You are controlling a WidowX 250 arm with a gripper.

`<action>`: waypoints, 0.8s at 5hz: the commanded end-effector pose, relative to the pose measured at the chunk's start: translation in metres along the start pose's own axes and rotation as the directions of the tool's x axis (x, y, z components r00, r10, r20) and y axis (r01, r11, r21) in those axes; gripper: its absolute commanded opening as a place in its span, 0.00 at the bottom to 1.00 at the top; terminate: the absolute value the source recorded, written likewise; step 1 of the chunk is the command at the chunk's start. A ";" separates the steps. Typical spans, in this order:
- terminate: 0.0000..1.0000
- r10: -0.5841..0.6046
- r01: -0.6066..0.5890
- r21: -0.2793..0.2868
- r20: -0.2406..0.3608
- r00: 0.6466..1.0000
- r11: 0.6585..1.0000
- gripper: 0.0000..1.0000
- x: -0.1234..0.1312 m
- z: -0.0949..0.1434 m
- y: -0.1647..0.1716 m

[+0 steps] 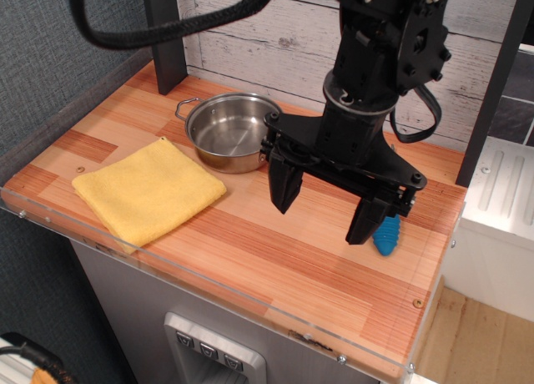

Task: Moved yellow cloth to bottom right of table

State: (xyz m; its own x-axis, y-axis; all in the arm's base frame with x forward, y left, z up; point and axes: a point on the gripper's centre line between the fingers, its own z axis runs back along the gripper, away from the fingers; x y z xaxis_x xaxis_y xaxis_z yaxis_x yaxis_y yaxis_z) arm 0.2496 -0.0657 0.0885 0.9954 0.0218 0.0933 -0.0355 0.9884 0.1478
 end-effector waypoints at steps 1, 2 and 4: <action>0.00 0.000 0.000 0.000 0.000 1.000 1.000 1.00 0.000 0.000 0.000; 0.00 0.030 -0.030 -0.006 -0.017 0.999 1.000 1.00 -0.004 -0.007 0.031; 0.00 0.072 -0.072 0.005 -0.022 0.997 0.997 1.00 -0.017 -0.020 0.114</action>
State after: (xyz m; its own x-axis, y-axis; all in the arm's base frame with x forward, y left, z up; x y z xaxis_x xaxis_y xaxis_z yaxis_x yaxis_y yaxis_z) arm 0.2279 0.0549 0.0745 0.9936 0.1026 0.0472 -0.1086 0.9829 0.1490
